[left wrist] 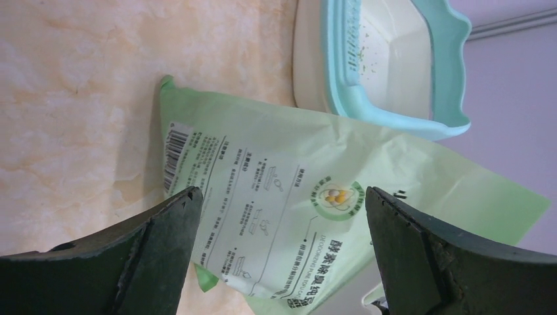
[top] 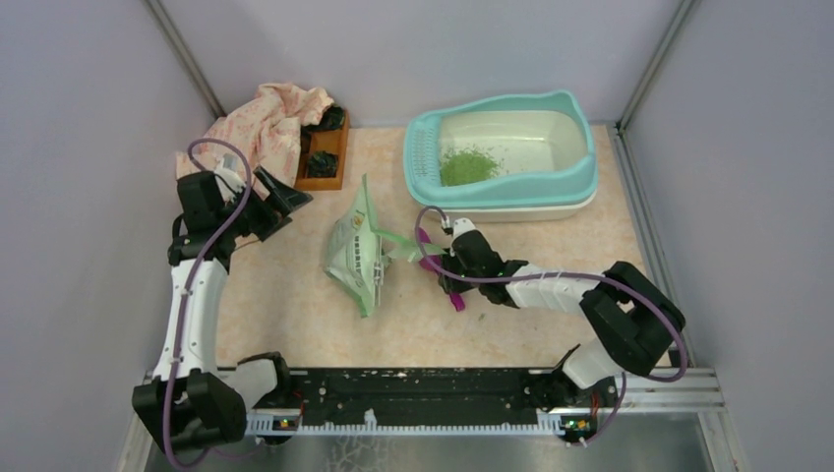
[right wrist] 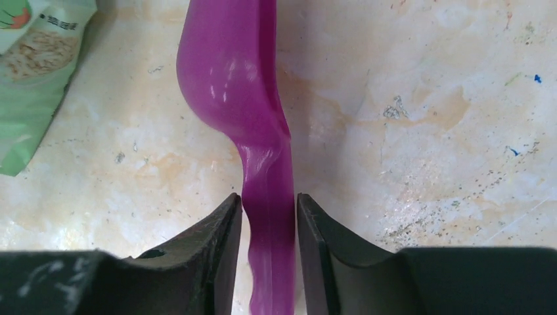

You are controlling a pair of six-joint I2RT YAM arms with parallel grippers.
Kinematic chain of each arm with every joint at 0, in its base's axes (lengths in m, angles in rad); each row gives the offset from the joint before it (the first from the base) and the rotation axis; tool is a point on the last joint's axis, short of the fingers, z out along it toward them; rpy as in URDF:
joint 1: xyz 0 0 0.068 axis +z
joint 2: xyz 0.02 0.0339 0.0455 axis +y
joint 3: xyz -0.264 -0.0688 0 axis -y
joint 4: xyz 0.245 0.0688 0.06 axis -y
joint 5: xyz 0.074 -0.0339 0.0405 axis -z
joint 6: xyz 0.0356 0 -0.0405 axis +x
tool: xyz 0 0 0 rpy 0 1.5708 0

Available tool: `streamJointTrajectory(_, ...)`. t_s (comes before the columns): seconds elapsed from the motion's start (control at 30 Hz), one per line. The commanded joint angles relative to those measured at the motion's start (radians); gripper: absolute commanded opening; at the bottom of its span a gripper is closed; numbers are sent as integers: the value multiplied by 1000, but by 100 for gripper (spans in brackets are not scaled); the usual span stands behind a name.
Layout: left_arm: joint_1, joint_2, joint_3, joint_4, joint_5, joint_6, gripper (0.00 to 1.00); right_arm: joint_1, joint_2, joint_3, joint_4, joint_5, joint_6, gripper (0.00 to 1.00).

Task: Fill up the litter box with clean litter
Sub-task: Move the spatula to the center of the board.

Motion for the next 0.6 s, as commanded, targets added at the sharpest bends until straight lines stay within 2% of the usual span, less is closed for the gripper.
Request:
streamJointTrajectory(0.0,8,6,-59,-4,-61,23,99,-3,-89,46,14,-4,11,40)
streamJointTrajectory(0.07,9,7,-86,6,-68,16,99,-3,-127,62,-6,-10,10,47)
streamJointTrajectory(0.23,11,-12,-156,33,-59,-10,98,-3,-237,98,-58,-54,31,50)
streamJointTrajectory(0.3,11,-23,-193,48,-26,-19,93,-3,-273,77,-33,-94,85,50)
streamJointTrajectory(0.4,11,-42,-254,59,2,-27,77,1,-285,34,47,-191,192,48)
streamJointTrajectory(0.57,9,-93,-340,33,30,-14,60,15,-324,-110,212,-225,342,47)
